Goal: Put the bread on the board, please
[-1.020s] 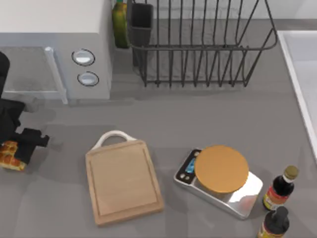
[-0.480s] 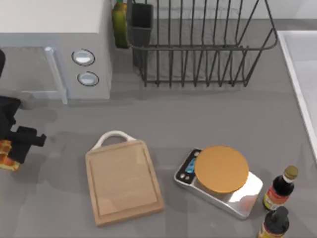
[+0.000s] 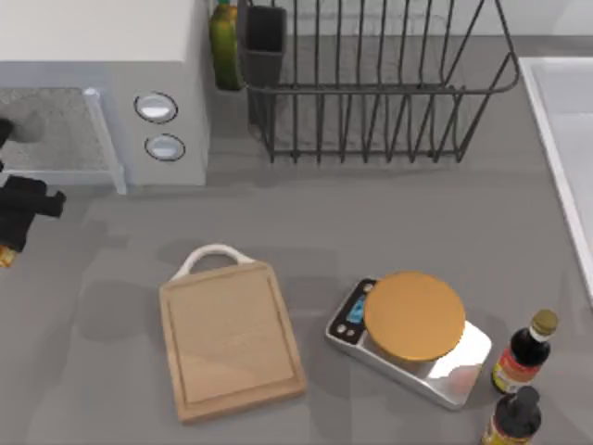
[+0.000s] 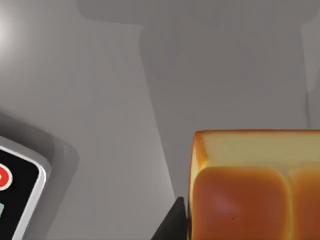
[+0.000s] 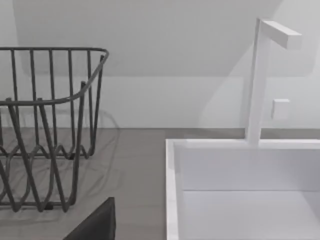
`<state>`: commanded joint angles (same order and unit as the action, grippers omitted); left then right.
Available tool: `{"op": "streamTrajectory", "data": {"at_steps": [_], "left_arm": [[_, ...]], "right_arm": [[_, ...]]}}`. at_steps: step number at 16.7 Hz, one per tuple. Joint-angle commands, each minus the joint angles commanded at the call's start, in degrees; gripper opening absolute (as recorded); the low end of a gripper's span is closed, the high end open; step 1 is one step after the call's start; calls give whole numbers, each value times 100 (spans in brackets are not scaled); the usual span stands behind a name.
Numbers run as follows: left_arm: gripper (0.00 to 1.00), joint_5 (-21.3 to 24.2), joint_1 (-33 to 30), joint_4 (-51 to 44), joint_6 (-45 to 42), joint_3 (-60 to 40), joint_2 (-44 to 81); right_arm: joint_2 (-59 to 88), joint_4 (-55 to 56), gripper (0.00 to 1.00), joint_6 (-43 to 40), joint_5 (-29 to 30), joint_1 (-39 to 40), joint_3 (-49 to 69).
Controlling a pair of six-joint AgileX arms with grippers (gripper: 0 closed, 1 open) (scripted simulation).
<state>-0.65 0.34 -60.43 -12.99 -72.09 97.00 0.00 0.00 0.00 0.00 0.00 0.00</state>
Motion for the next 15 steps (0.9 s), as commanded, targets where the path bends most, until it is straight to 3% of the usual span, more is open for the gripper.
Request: {"op": "streamTrajectory", "data": {"at_steps": [10,15], "left_arm": [[0,71,38,-461,-22,-425,397],[0,102,-71,-330,1145,-98,479]], "right_arm": [[0,0,100,0,0,0,0],[0,0,100,0,0,0,0]]}}
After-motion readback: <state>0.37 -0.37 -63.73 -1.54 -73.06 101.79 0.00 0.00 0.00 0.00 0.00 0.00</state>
